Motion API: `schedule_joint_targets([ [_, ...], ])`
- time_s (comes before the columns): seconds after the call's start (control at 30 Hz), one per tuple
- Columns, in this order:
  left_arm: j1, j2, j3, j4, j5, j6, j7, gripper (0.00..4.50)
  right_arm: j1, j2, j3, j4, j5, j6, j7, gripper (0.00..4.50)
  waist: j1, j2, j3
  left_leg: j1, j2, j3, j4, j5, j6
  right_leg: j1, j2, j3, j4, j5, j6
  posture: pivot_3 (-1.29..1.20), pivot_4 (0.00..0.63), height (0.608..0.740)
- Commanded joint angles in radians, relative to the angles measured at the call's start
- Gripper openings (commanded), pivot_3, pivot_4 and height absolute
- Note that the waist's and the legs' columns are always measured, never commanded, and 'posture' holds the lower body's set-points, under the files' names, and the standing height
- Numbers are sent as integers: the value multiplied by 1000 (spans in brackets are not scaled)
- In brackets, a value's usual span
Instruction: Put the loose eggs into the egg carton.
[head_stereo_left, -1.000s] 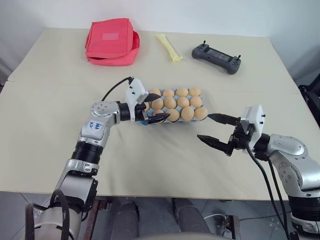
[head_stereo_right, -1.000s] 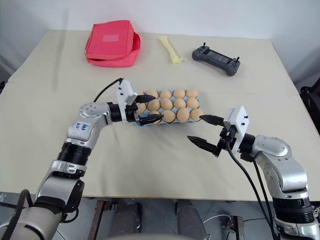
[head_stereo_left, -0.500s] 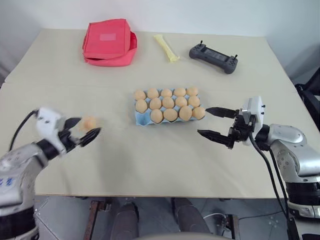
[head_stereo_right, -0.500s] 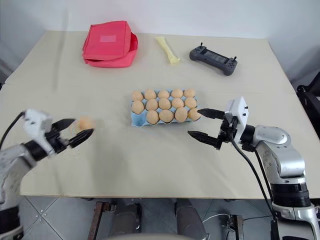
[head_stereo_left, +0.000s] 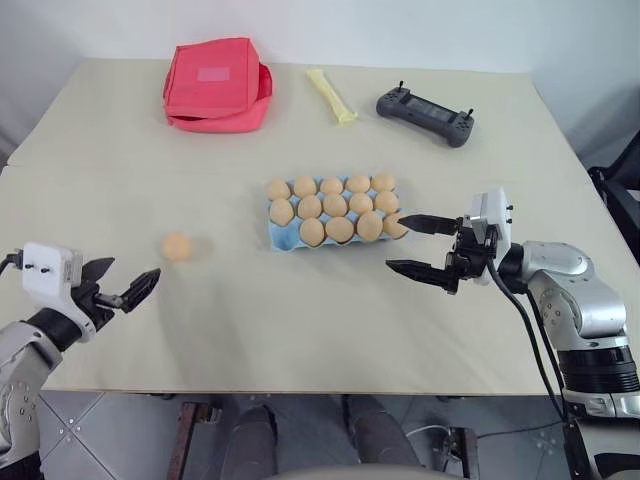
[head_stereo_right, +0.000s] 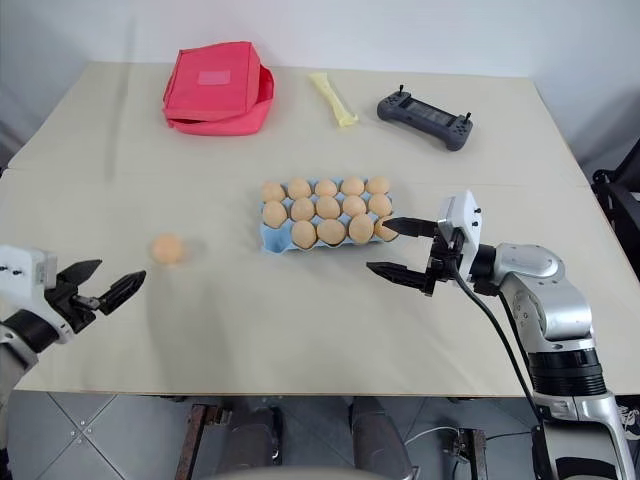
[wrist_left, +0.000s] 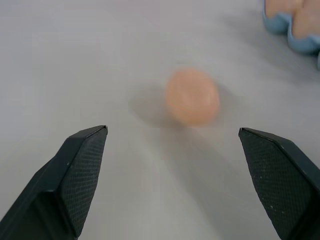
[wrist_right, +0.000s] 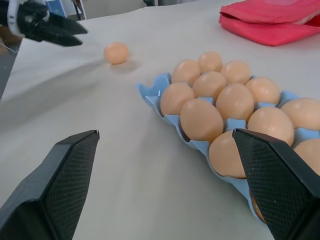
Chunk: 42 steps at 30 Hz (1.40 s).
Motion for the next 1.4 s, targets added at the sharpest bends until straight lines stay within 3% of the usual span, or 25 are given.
schedule_joint_targets([
  [0.03, -94, 25, -94, 96, 41, -67, -11, 4491, -1, -2, -20, -39, 1, -17, -6, 4500, -3, 0, 0, 0, 0, 0, 0, 0, 0, 0, 0, 0, 0, 0, -1, 0, 150, 740],
  [0.33, -249, 29, -299, 338, 118, -165, -83, 4491, 49, -22, -49, -98, 15, -4, -34, 4500, -10, 0, 0, 0, 1, 1, -5, 0, -1, -3, 1, 0, 0, 2, 4, 0, 150, 740],
  [0.53, -252, 33, -312, 339, 121, -171, -91, 2646, 88, -32, -69, -127, 22, 0, -42, 4500, -4, 0, 0, -1, 1, 1, -4, 0, -1, -3, 1, 0, 0, 2, 5, 0, 150, 740],
  [0.57, -250, 37, -311, 333, 120, -177, -95, 2181, 91, -32, -71, -129, 22, 0, -42, 4500, -4, 0, 0, -1, 1, 1, -3, 0, -1, -2, 1, 0, 0, 2, 5, 0, 150, 740],
  [0.63, -254, 43, -310, 315, 116, -185, -107, 1831, 95, -32, -74, -131, 21, 0, -42, 4500, -4, 0, 0, -1, 1, 1, -2, 0, -1, -2, 1, 0, 0, 3, 5, 0, 150, 740],
  [0.97, -452, -26, -422, 253, 53, -172, -193, 1817, 75, -19, -66, -121, 11, -9, -56, 4500, 7, 0, 0, -1, 1, 1, -1, 0, -1, -1, 1, 0, 0, 3, 6, 0, 150, 740],
  [1.17, -618, -135, -588, 425, 111, -259, -288, 1817, 116, -13, -83, -159, 15, -9, -97, 4500, 21, 0, 0, -1, 0, 1, -1, 0, -1, -1, 1, 0, 0, 3, 6, 0, 150, 740],
  [1.4, -719, -191, -669, 630, 188, -368, -358, 1817, 178, -23, -121, -215, 24, -2, -143, 4500, 19, 0, 0, -1, 1, 1, -1, 0, -1, -2, 2, 1, 0, 3, 6, 0, 150, 740],
])
